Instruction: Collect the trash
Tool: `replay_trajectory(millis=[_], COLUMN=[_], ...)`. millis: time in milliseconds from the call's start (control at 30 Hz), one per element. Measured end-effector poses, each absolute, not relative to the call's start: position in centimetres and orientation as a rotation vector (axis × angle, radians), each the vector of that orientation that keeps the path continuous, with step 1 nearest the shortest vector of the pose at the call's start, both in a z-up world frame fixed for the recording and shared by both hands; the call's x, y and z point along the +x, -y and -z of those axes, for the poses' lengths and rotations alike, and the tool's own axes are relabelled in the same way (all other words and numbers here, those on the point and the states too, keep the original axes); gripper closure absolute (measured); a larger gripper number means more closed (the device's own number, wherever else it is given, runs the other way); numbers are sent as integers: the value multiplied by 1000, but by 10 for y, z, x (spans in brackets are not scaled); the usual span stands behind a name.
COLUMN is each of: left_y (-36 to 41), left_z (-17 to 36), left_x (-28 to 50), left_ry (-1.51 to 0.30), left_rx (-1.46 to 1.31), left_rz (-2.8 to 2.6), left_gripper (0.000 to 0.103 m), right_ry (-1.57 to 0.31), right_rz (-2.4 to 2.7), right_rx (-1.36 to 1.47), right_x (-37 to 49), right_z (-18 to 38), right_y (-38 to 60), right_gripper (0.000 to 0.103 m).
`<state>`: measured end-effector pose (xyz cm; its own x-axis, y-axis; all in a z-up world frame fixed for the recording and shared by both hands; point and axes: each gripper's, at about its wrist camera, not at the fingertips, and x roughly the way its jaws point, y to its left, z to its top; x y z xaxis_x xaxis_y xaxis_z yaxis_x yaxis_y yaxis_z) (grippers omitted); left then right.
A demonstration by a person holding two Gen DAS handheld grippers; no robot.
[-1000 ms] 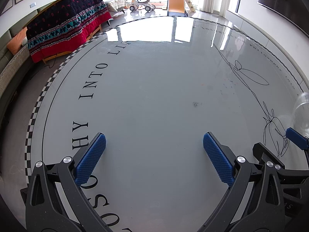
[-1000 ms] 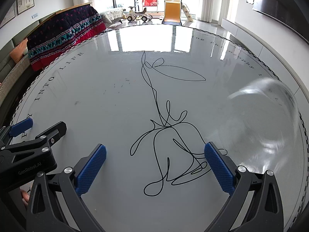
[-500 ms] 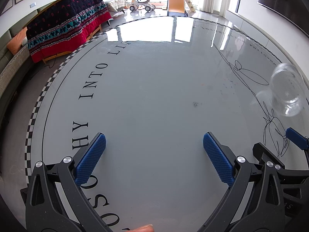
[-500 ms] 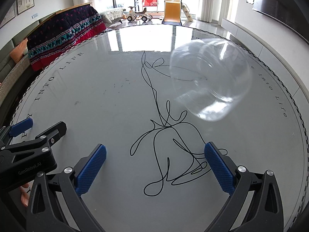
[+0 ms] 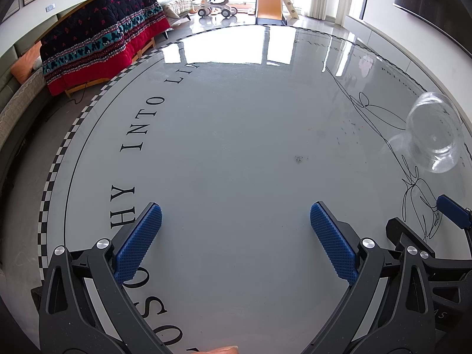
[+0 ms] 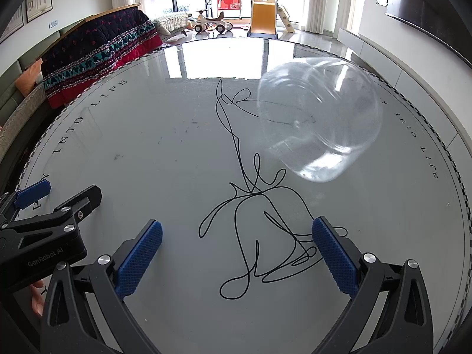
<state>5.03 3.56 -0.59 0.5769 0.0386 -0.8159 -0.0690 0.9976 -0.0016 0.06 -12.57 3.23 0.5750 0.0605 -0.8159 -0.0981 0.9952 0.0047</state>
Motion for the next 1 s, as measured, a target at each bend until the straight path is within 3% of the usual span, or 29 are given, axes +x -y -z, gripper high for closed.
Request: replay_trajectory(millis=[1000], left_y=[-36], left_z=[6], left_x=[51], left_ry=[-954], left_rx=[-35], left_rz=[-63], left_gripper=[6], right_ry=[-954], right_rz=[-93], right_rx=[-43], right_x=[1], right_z=[-32], right_y=[124], right_gripper=[2])
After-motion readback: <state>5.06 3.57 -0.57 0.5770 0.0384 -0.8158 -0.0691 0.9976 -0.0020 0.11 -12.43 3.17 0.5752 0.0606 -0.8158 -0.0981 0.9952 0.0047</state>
